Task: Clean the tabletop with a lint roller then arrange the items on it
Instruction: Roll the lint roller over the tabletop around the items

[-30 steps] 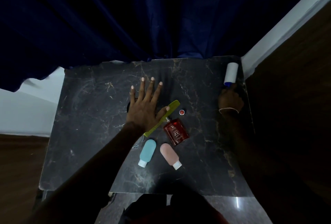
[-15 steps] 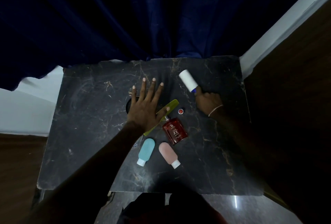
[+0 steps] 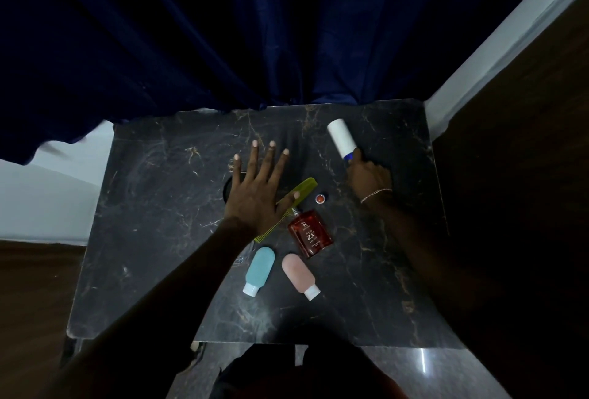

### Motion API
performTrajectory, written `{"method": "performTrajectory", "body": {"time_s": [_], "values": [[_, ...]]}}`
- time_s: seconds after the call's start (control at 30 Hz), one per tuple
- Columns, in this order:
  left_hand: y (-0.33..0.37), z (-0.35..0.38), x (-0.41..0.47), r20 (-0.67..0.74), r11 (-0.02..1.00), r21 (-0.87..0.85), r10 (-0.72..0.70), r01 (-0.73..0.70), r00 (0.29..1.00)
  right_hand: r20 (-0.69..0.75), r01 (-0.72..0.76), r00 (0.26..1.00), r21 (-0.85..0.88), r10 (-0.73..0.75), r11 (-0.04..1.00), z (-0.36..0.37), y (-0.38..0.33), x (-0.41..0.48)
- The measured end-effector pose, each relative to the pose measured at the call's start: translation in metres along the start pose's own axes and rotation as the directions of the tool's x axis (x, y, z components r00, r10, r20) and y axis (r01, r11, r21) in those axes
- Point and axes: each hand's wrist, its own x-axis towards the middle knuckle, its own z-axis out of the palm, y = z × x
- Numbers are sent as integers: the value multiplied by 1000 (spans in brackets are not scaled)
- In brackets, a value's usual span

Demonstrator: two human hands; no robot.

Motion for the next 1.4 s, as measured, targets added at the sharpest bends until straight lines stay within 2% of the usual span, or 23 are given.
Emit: {"method": "performTrajectory", "body": {"time_s": [0.1, 0.2, 0.37, 0.47, 0.67, 0.77, 0.83, 0.93, 1.03, 1.1, 1.2, 1.3, 1.4], "values": [[-1, 0, 0, 18, 1000, 4, -11, 11, 1000, -14, -199, 980, 86, 201, 976, 0, 16, 5], [-2, 2, -2, 30, 1000, -1, -12, 12, 999, -43, -318, 944, 142, 327, 937, 1, 32, 5], [-3, 4, -5, 22, 1000, -11, -16, 17, 1000, -121, -461, 861, 225, 494, 859, 3, 68, 0], [-3, 5, -5, 18, 1000, -17, -21, 21, 1000, -127, -472, 850, 246, 511, 847, 8, 87, -5], [-3, 6, -4, 17, 999, -37, -26, 27, 999, -153, -395, 894, 177, 422, 901, 4, 82, -4], [-4, 7, -5, 9, 999, -40, -21, 22, 1000, -82, -336, 936, 79, 342, 939, -1, 55, 1], [-5, 8, -6, 11, 999, -30, -20, 20, 1000, -22, -230, 973, 27, 231, 973, -2, 34, 3], [-7, 10, -7, 13, 999, -19, -25, 25, 1000, 8, 21, 1000, -89, -20, 996, 2, 1, 3], [-10, 10, -9, 23, 999, -21, -32, 32, 999, 38, 246, 969, -143, -243, 959, 9, -27, -6], [-11, 9, -10, 26, 999, -23, -38, 39, 999, 43, 305, 952, -149, -302, 941, 12, -34, -12], [-14, 7, -11, 34, 998, -39, -44, 45, 998, 24, 197, 980, -89, -195, 976, 10, -29, -7], [-16, 5, -12, 47, 998, -45, -51, 53, 998, -1, -44, 999, 32, 44, 999, 6, -16, 2], [-17, 4, -14, 51, 998, -30, -56, 58, 997, 3, -276, 960, 161, 279, 948, 5, 3, 5]]}}
